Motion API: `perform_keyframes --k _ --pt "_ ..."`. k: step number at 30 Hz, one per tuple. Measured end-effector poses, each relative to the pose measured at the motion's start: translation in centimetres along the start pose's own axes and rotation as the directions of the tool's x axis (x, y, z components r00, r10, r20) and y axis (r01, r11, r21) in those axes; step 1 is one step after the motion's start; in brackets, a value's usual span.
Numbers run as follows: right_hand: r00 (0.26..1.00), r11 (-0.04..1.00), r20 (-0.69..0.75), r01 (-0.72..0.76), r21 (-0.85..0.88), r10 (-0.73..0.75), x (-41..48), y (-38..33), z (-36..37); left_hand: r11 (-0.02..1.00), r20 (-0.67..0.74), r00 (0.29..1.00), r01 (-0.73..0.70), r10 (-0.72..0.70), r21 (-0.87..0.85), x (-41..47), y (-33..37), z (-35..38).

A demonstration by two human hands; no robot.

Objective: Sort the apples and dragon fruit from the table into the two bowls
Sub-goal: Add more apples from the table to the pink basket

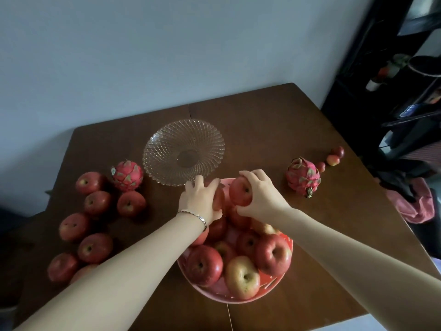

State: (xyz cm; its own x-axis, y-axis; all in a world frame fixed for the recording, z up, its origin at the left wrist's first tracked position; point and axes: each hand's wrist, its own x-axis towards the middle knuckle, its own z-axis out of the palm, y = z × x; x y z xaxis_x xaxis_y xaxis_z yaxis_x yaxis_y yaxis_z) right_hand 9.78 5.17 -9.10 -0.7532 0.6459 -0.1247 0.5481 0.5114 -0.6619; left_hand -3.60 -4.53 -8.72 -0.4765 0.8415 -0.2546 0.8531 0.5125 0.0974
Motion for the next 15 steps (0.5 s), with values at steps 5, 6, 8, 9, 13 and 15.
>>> perform_keyframes --k 5,6,8,9,13,15 --pt "0.998 0.977 0.025 -0.044 -0.21 0.05 0.7 0.0 2.0 0.991 0.037 0.999 -0.001 0.007 -0.137 -0.4 -1.0 0.3" --pt "0.999 0.971 0.015 -0.04 -0.234 0.045 0.8 -0.1 2.1 0.988 0.037 0.999 -0.011 0.017 -0.151 -0.4 -1.0 0.4" --pt "1.0 0.95 0.018 -0.006 -0.313 0.012 1.2 -0.2 2.1 0.986 0.047 0.998 -0.036 0.044 -0.164 -0.2 -0.9 0.4" --pt "1.0 0.942 0.023 0.007 -0.336 0.0 1.4 -0.2 2.0 0.984 0.056 0.997 -0.037 0.047 -0.176 -0.1 -0.9 0.3" --pt "0.994 0.936 0.105 0.044 -0.35 -0.008 1.8 0.3 1.5 0.973 0.061 0.997 -0.039 0.054 -0.226 0.0 -1.1 0.5" --pt "0.983 0.92 0.185 0.064 -0.387 0.009 2.0 0.3 1.2 0.977 0.083 0.995 -0.04 0.059 -0.21 -0.1 -0.7 0.8"
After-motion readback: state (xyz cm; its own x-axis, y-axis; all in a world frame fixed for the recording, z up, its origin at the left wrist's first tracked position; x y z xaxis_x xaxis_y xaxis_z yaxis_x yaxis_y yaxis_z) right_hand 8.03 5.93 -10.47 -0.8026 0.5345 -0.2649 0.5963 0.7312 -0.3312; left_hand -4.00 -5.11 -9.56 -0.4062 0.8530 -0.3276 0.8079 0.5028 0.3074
